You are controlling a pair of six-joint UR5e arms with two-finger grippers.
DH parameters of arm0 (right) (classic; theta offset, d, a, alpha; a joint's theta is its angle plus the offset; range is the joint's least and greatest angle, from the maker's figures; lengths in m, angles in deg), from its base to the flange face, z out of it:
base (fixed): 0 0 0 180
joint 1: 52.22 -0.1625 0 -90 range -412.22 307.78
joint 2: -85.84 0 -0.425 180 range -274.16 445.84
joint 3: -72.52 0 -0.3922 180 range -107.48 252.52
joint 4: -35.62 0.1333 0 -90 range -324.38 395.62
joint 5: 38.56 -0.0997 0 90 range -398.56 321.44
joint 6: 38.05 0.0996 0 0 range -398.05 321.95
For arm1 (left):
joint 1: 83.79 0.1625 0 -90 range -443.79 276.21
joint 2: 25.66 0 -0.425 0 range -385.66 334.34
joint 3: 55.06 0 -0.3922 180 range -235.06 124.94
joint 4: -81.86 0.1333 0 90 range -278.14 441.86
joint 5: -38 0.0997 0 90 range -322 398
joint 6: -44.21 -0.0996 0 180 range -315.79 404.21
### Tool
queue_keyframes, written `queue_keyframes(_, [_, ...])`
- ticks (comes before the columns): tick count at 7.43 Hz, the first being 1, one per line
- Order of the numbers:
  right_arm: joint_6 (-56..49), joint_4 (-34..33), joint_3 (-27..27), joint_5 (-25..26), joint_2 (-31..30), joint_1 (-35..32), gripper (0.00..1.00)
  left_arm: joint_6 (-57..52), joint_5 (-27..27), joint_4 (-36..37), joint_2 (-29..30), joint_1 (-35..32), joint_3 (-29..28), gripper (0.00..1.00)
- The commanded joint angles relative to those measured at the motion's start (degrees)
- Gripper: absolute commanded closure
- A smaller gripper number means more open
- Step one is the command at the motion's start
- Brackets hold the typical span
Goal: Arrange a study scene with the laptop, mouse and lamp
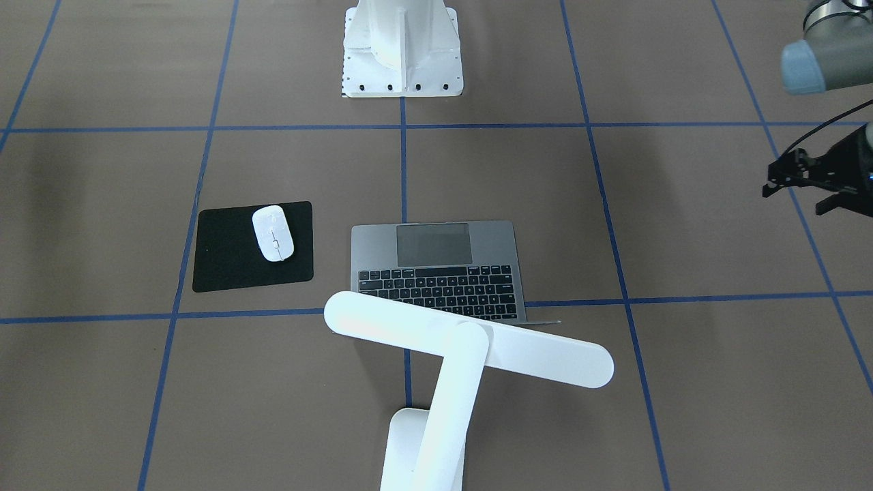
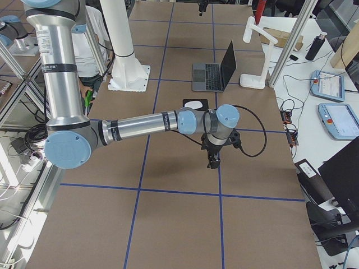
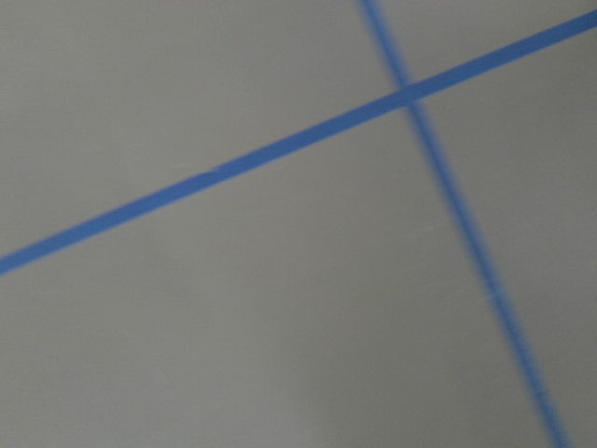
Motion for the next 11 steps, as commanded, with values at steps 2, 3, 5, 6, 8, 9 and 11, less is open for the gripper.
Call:
queue_keyframes(2, [3.5, 1.2, -3.3, 1.6, -2.9, 0.0, 0.01, -1.5, -1.5, -0.2, -0.8, -6.1, -4.2, 0.0])
queue_keyframes(3, [3.5, 1.2, -3.4, 1.9, -2.4, 0.0, 0.01, -1.4, -2.0, 0.0, -1.1, -6.2, -3.9, 0.0])
queue_keyframes(5, [3.5, 1.2, -5.0, 1.9, -3.1, 0.0, 0.01, -0.9, -2.0, -0.3, -1.6, -6.3, -3.3, 0.0])
queue_keyframes(6, [3.2, 1.2, -5.7, 2.4, -2.8, -0.1, 0.01, -1.0, -1.7, -0.3, -2.2, -6.3, -1.8, 0.0])
queue_keyframes(8, [2.3, 1.2, -11.5, -0.7, -6.7, 0.0, 0.01, -1.1, -1.3, -0.1, -4.9, -7.3, 0.8, 0.0])
queue_keyframes(9, [2.3, 1.1, -12.5, -2.1, -7.6, -0.1, 0.01, -1.4, -1.1, -0.1, -6.4, -7.8, 0.5, 0.0])
queue_keyframes(11, [2.7, 1.2, -12.9, -1.1, -10.0, -0.6, 0.01, -1.0, 3.4, -0.2, -6.6, -9.3, 0.8, 0.0])
